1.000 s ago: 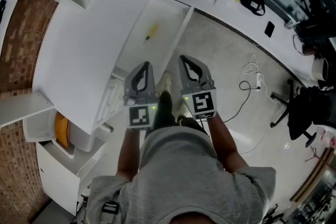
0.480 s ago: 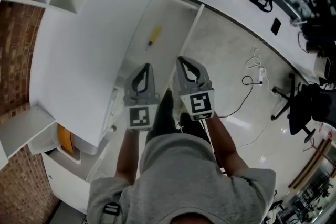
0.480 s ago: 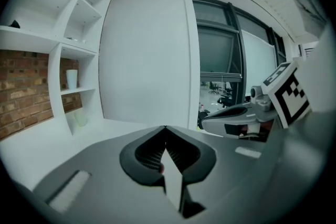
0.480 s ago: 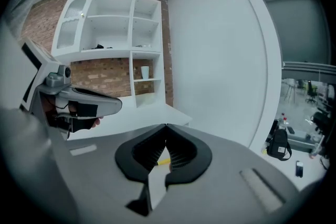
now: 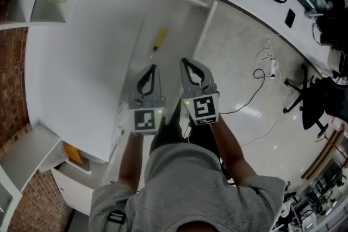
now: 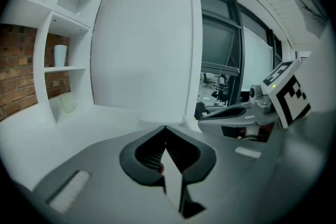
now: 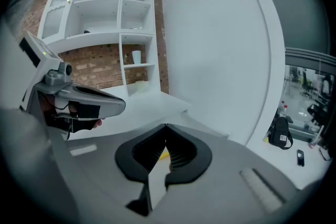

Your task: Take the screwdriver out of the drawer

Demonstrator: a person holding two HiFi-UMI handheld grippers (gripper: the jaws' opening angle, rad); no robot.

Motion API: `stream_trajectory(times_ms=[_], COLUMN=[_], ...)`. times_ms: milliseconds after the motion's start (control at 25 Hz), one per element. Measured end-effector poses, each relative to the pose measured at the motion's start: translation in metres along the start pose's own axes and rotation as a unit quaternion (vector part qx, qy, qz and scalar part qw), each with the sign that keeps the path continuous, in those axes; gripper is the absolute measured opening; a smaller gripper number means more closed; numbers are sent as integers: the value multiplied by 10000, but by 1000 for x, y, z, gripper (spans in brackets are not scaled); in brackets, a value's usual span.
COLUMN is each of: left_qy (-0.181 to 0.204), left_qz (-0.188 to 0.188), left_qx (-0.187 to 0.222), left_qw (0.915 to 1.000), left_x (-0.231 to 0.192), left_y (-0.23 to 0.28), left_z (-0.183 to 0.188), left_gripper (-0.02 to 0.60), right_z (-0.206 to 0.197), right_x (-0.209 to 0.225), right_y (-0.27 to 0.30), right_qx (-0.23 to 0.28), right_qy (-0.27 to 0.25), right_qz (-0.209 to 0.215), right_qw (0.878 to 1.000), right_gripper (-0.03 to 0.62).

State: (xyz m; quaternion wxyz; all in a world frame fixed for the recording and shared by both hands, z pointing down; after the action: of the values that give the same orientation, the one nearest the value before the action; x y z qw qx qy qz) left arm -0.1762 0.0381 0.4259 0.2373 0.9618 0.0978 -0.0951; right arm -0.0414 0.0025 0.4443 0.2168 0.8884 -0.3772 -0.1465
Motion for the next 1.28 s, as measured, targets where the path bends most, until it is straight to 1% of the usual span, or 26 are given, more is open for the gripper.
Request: stream_trajectory(times_ms=[240,360,480,720,800,920,1040,1080,1120,1200,1280], left_qy=[10,-88,-65,-53,-42,120,65,76,86,59,50], left_qz=[-105,-105,-105,-79,-23,135,231,210,179,158,177], left_qx=[-226,-323,-403,-558,-631,-686,-919,-1011,-1063,-1127,-1252], left_qw=[9997,9994,9991,9984,9980,9975,9955,9946,9941,9935,9920], left_x=[-11,-12,-17,-25,-28,-34,-40,-42,-44,-46,-48], left_y=[26,37,45,61,67,76,87,91,95,102,110], left_z=[-23,-31,-39,-54,-57,-60,-66,-69,-72,-79,-86], left_gripper=[12,12,12,12,12,12,14,53,69,71,88], right_z=[-20,-31,-39,-47,-47,-47,-49,-49,-49,-49,-50], right_x=[1,4,3,8,11,14,16,17,17,19,21], right_y=[24,33,42,53,55,59,61,62,62,62,62], right_qx=[-142,-241,-318,-296,-315,-331,-399,-419,-433,-454,-472], right_qy=[154,186,215,322,340,377,395,406,426,472,514], right_qz=[-29,22,67,43,45,37,48,48,45,44,29], right_qw=[9998,9995,9992,9990,9989,9987,9984,9983,9981,9978,9976], right_gripper=[3,3,3,3,3,3,3,3,3,3,3])
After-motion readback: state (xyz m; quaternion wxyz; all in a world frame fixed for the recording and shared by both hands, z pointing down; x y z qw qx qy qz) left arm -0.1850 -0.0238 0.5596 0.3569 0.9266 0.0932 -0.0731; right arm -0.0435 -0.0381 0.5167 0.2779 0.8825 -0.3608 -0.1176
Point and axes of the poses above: the fingertips, and each gripper's own axes: y forward along the fingers, x to its right, z out of its top, the point moved 7 cm from there along -y, backward along the fingers, and after that the axes turned 11 degrees about -y, right-handed, at the moved point
